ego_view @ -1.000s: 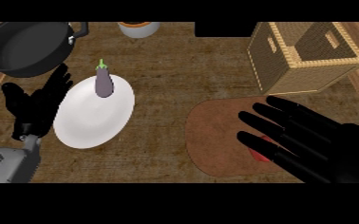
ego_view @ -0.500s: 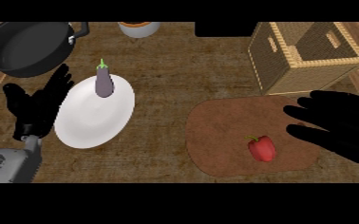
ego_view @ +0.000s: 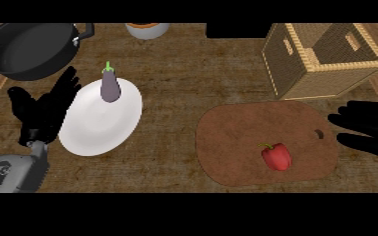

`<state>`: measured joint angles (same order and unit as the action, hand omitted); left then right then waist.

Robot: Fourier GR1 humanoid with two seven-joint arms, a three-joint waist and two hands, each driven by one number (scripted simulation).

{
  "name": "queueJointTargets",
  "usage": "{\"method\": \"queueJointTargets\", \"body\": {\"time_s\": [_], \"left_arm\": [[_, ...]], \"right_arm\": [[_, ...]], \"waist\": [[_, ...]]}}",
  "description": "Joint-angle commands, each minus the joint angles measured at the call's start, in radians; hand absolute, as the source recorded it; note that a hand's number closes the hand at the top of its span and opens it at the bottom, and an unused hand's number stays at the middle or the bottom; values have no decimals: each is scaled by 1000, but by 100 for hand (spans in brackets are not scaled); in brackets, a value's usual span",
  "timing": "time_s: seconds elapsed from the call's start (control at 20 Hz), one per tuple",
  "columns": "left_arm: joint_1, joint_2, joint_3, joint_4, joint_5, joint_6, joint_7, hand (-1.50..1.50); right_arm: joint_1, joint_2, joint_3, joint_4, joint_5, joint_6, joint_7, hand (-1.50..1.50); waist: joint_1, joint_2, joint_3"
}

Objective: Pick the bell pepper from the cutting board and place it in the basket

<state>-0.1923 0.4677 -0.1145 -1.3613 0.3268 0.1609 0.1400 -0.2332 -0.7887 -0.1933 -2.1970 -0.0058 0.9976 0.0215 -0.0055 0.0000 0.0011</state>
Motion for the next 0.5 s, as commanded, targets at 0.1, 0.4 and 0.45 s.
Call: {"method": "queueJointTargets", "body": {"time_s": [0.1, 0.4, 0.45], "left_arm": [[-15, 3, 21, -42, -12, -11, 50, 0], [-88, -17, 53, 64, -16, -42, 44, 0], [-25, -15, 41, 2, -37, -41, 22, 0]], "right_arm": [[87, 84, -5, 106, 294, -27, -331, -150], [184, 204, 250, 157, 564, -310, -435, -150], [164, 201, 246, 214, 564, -328, -477, -150]], "waist": [[13, 2, 2], [7, 5, 1], [14, 2, 0]]}}
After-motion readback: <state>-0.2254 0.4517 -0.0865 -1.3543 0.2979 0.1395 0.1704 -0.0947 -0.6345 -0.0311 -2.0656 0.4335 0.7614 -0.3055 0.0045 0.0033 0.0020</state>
